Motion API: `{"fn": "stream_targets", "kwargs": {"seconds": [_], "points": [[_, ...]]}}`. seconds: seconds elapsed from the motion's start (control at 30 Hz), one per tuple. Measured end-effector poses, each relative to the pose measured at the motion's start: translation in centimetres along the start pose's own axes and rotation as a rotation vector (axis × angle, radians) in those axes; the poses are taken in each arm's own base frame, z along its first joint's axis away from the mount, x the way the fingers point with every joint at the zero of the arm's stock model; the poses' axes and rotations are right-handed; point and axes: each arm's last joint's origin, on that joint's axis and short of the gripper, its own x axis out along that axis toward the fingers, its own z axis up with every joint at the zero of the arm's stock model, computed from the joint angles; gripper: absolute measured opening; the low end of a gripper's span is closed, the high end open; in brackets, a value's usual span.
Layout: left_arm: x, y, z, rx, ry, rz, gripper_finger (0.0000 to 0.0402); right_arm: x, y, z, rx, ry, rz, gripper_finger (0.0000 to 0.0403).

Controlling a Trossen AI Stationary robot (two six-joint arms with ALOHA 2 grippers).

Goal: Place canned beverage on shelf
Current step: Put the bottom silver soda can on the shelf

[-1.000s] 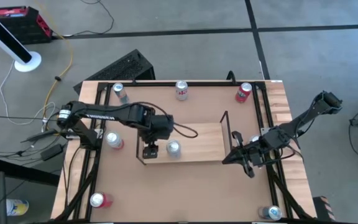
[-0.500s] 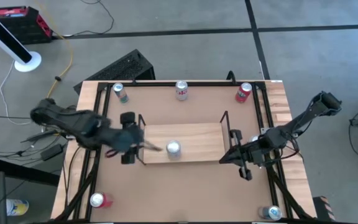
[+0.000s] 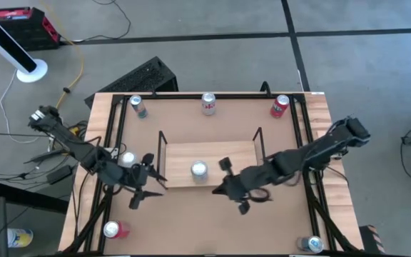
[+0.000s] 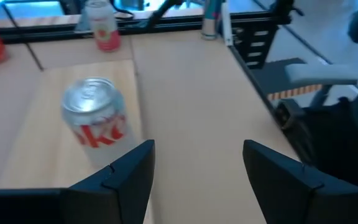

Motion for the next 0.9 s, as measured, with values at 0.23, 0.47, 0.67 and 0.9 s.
{"fn": "stream_targets", "kwargs": {"seconds": [0.23,0.47,0.67,0.9], "points": [[0.0,-0.4,-0.4,0.001,-0.02,-0.025,0.0228,5.0,-0.7,-1.4,0.039,0.185,-0.004,0.0024],[0.0,-0.4,-0.3,-0.003,-0.032,-0.017,0.0228,6.9,-1.9,-3.2,0.046,0.308,-0.009,0.0024],[0.0,-0.4,-0.2,0.002,-0.039,-0.005,0.0228,7.0,-3.6,-4.1,0.081,0.346,-0.039,0.0024],[0.0,-0.4,-0.2,0.002,-0.04,-0.005,0.0228,6.9,-6.0,-5.1,0.101,0.4,-0.174,0.0024]]}}
